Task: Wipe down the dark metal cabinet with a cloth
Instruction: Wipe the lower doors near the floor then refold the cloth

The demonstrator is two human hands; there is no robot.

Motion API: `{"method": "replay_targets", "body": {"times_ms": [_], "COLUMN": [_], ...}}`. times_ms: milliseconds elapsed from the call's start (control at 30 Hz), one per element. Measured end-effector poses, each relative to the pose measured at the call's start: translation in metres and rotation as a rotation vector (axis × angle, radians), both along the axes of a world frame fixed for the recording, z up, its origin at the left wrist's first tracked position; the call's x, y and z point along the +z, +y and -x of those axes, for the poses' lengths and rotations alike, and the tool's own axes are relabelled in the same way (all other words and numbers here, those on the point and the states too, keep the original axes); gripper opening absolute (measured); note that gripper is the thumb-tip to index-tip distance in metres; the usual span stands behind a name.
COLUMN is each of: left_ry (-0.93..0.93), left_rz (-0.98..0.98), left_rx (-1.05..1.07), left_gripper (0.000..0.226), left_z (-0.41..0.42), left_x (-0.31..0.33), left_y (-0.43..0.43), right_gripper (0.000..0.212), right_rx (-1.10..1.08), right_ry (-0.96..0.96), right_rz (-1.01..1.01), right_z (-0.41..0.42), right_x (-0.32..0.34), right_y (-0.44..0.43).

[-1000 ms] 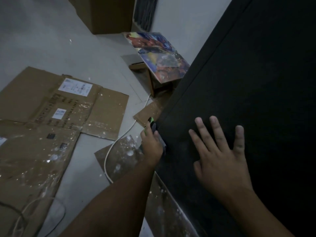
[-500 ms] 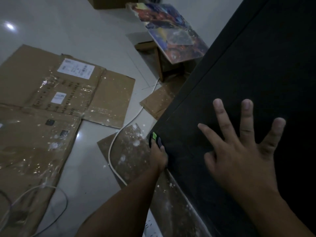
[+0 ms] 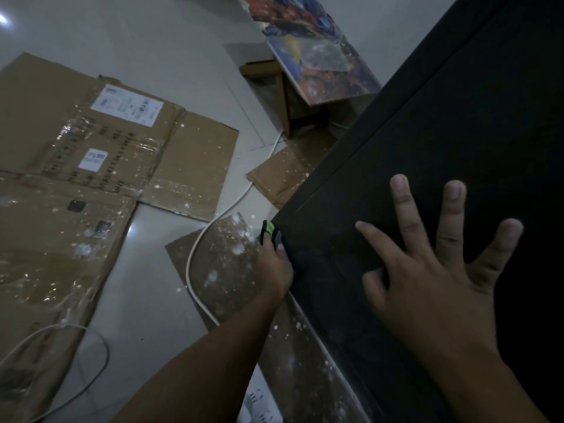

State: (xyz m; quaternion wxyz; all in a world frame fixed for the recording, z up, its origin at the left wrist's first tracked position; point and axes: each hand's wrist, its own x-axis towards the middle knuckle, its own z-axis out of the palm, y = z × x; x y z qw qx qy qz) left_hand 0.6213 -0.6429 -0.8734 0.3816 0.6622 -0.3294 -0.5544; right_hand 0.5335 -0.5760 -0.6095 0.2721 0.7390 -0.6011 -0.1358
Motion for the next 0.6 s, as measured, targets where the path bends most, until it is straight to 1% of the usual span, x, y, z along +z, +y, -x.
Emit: {"method": "replay_targets", "body": {"times_ms": [67, 200, 300, 367, 433, 467, 567, 600], "left_ry": [-0.082, -0.175, -0.125, -0.100, 0.003, 0.035, 0.043, 0.032], "left_rz": [0.034, 0.036, 0.068, 0.127, 0.182, 0.203, 0.226, 0.234], "left_rx": [-0.077, -0.333, -0.334, -0.325, -0.257, -0.188, 0.093, 0.147], "left_gripper": [0.048, 0.036, 0.028, 0.021, 0.016, 0.018, 0.033, 0.037], "left_z": [-0.001, -0.006, -0.001, 0.004, 0.001, -0.003, -0.013, -0.014], "left_x": [0.003, 0.012, 0.021, 0.028, 0.038, 0.040, 0.042, 0.043], "left_y": [0.015, 0.033, 0.048, 0.056, 0.056, 0.050, 0.018, 0.010], "right_gripper": [0.061, 0.060, 0.059, 0.058, 0.058, 0.057, 0.048, 0.047], "right_rx": [-0.010, -0.020, -0.015, -0.019, -0.025, -0.025, -0.004, -0.005], "right_ry": [-0.003, -0.018, -0.030, -0.034, -0.039, -0.041, -0.053, -0.051], "right_rz": [-0.003, -0.008, -0.009, -0.010, -0.011, -0.009, -0.009, -0.014], "right_z": [-0.001, -0.004, -0.004, -0.004, -0.004, -0.004, -0.003, -0.002], "right_x": [-0.002, -0.005, -0.005, -0.005, -0.006, -0.006, -0.005, -0.004], "right_y": [0.000, 0.000, -0.001, -0.001, -0.001, -0.001, 0.000, 0.001]}}
